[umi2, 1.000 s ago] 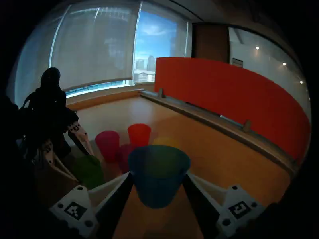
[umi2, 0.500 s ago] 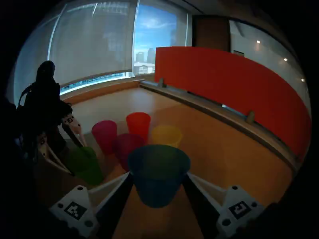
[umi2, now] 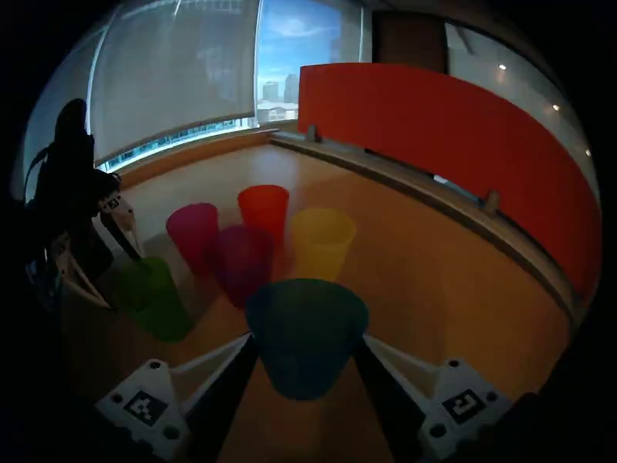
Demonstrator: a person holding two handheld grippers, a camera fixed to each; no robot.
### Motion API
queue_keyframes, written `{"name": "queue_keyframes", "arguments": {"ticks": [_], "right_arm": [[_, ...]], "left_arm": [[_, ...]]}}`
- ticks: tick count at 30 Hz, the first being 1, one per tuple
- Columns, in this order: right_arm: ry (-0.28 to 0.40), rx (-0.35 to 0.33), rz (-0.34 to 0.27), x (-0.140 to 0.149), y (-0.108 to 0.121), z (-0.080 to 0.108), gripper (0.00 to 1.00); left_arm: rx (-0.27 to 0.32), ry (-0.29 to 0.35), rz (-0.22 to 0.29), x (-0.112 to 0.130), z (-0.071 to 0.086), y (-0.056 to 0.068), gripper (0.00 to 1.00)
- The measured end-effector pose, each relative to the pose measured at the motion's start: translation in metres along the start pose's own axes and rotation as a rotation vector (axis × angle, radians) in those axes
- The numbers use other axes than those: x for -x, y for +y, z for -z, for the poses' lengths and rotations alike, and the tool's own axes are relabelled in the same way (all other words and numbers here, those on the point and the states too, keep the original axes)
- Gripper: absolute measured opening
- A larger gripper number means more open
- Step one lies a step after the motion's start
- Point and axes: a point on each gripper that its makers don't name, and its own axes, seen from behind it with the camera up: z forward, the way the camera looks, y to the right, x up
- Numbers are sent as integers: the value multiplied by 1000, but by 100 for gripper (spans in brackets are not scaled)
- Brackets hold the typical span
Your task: Pour water
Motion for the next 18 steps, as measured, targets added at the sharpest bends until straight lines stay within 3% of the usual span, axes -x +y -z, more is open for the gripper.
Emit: {"name": "queue_keyframes", "arguments": {"ticks": [18], "right_arm": [[-50, 0, 2, 22, 3, -8, 87]], "left_arm": [[-13, 15, 6, 4, 12, 3, 83]]}}
